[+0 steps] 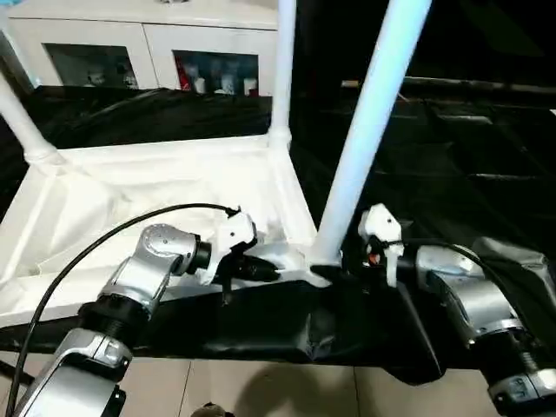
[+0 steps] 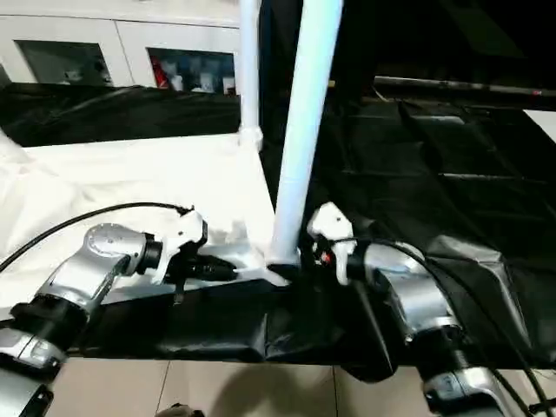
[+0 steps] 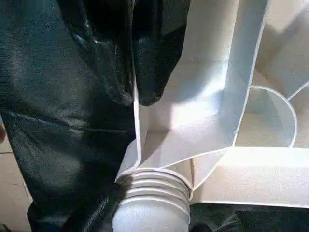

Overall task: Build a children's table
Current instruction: Rotate leg to tighten

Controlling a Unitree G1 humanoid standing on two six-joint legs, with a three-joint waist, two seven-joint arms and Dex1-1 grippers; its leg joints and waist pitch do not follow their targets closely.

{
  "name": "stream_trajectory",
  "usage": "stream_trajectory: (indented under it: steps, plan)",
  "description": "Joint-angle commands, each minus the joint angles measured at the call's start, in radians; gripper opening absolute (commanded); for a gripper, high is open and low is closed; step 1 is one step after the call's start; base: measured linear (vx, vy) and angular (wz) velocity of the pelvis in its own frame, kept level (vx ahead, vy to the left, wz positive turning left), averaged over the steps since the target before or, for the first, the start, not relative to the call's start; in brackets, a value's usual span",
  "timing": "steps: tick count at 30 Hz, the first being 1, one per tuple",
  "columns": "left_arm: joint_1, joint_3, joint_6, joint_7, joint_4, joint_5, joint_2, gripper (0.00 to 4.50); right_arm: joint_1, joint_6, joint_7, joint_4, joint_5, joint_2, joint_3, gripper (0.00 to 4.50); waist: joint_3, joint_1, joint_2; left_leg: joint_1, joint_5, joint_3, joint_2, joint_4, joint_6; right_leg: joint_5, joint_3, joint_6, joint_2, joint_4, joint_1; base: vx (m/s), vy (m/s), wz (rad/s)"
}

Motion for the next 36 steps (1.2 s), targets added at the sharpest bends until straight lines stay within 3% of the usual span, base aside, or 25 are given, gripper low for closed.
stream_trajectory:
  steps: [1, 3, 12, 17, 19, 21, 23, 26, 27, 28, 29, 30, 32, 34, 36]
  plan:
    - [0.01, -0.005, -0.009, -0.032, -0.024, -0.036, -0.019, 0.0, 0.007, 0.004, 0.01, -0.026, -0.008, -0.008, 0.008, 3.76, -0.061, -0.003, -0.021, 0.02, -0.2, -0.012, 0.03, -0.061, 0.042, -0.179, 0.038, -0.201, -0.058, -0.079, 0.04, 0.0, 0.0, 0.0]
    - [0.009, -0.003, -0.004, -0.035, -0.025, -0.034, -0.017, 0.0, 0.003, 0.014, 0.009, -0.023, -0.002, -0.006, 0.007, 3.76, -0.062, -0.003, -0.019, 0.02, -0.192, -0.013, 0.029, -0.06, 0.044, -0.169, 0.037, -0.203, -0.058, -0.078, 0.042, 0.0, 0.0, 0.0]
    - [0.01, -0.005, 0.004, -0.034, -0.023, -0.032, -0.01, 0.0, -0.001, 0.026, 0.006, -0.009, 0.012, 0.01, -0.002, 2.92, -0.063, -0.002, -0.019, 0.019, -0.188, -0.012, 0.028, -0.058, 0.045, -0.161, 0.036, -0.207, -0.058, -0.076, 0.043, 0.0, 0.0, 0.0]
    - [0.01, -0.002, -0.002, -0.009, -0.003, -0.023, -0.022, 0.0, 0.011, 0.033, -0.023, 0.001, 0.026, 0.035, -0.018, 2.78, -0.064, -0.003, -0.019, 0.02, -0.19, -0.013, 0.029, -0.058, 0.042, -0.164, 0.036, -0.208, -0.058, -0.077, 0.041, 0.0, 0.0, 0.0]
    - [-0.008, 0.007, -0.012, 0.076, 0.05, -0.001, -0.058, 0.0, 0.022, 0.019, -0.107, 0.031, 0.02, 0.076, -0.042, 2.77, -0.062, -0.004, -0.02, 0.02, -0.196, -0.012, 0.028, -0.059, 0.04, -0.171, 0.037, -0.207, -0.058, -0.078, 0.04, 0.0, 0.0, 0.0]
    - [-0.021, 0.013, -0.017, 0.133, 0.084, 0.014, -0.08, 0.0, 0.026, 0.011, -0.159, 0.05, 0.016, 0.1, -0.056, 2.77, -0.058, -0.006, -0.021, 0.026, -0.236, -0.013, 0.027, -0.062, 0.019, -0.248, 0.037, -0.194, -0.06, -0.088, 0.035, 0.0, 0.0, 0.0]
    - [-0.035, 0.017, -0.022, 0.178, 0.114, 0.025, -0.102, 0.0, 0.029, 0.005, -0.216, 0.068, 0.008, 0.125, -0.068, 2.76, -0.058, -0.01, -0.023, 0.023, -0.25, -0.017, 0.028, -0.066, 0.006, -0.29, 0.036, -0.176, -0.061, -0.09, 0.037, 0.0, 0.0, 0.0]
    - [-0.089, 0.024, -0.032, 0.371, 0.215, 0.062, -0.209, 0.0, 0.024, 0.002, -0.515, 0.145, -0.035, 0.257, -0.117, 2.76, -0.056, -0.016, -0.014, 0.031, -0.283, -0.017, 0.027, -0.069, -0.016, -0.318, 0.04, -0.171, -0.062, -0.097, 0.026, 0.0, 0.0, 0.0]
    - [-0.089, 0.024, -0.032, 0.371, 0.215, 0.062, -0.209, 0.0, 0.024, 0.002, -0.515, 0.145, -0.035, 0.257, -0.117, 2.76, -0.055, -0.018, -0.016, 0.033, -0.295, -0.018, 0.026, -0.07, -0.022, -0.332, 0.039, -0.169, -0.062, -0.099, 0.025, 0.0, 0.0, 0.0]
    - [-0.1, 0.024, -0.034, 0.41, 0.233, 0.07, -0.23, 0.0, 0.018, 0.005, -0.575, 0.161, -0.042, 0.285, -0.126, 2.76, -0.057, -0.019, -0.023, 0.027, -0.295, -0.022, 0.024, -0.072, -0.024, -0.348, 0.036, -0.157, -0.064, -0.098, 0.036, 0.0, 0.0, 0.0]
    - [-0.133, 0.024, -0.036, 0.508, 0.283, 0.092, -0.268, 0.0, -0.02, 0.008, -0.724, 0.231, -0.079, 0.351, -0.134, 2.76, -0.057, -0.021, -0.023, 0.029, -0.299, -0.02, 0.023, -0.07, -0.015, -0.349, 0.037, -0.149, -0.063, -0.102, 0.031, 0.0, 0.0, 0.0]
    - [-0.143, 0.024, -0.035, 0.54, 0.298, 0.1, -0.278, 0.0, -0.033, 0.007, -0.762, 0.254, -0.092, 0.369, -0.132, 2.76, -0.054, -0.029, -0.013, 0.033, -0.322, -0.019, 0.019, -0.072, -0.018, -0.368, 0.039, -0.15, -0.062, -0.107, 0.021, 0.0, 0.0, 0.0]
    - [-0.153, 0.022, -0.041, 0.564, 0.309, 0.109, -0.288, 0.0, -0.047, -0.017, -0.767, 0.277, -0.109, 0.39, -0.109, 2.76, -0.056, -0.03, -0.016, 0.027, -0.34, -0.028, 0.016, -0.076, -0.023, -0.438, 0.033, -0.125, -0.067, -0.111, 0.035, 0.0, 0.0, 0.0]
    - [-0.158, 0.021, -0.062, 0.551, 0.318, 0.12, -0.292, 0.0, -0.054, -0.052, -0.744, 0.285, -0.111, 0.411, -0.099, 2.76, -0.055, -0.03, -0.013, 0.034, -0.363, -0.027, 0.02, -0.078, -0.016, -0.442, 0.034, -0.114, -0.067, -0.118, 0.025, 0.0, 0.0, 0.0]
    - [-0.159, 0.024, -0.069, 0.544, 0.321, 0.121, -0.289, 0.0, -0.058, -0.065, -0.728, 0.285, -0.096, 0.416, -0.111, 2.76, -0.055, -0.034, -0.01, 0.036, -0.399, -0.031, 0.021, -0.085, -0.014, -0.448, 0.031, -0.11, -0.067, -0.122, 0.032, 0.0, 0.0, 0.0]
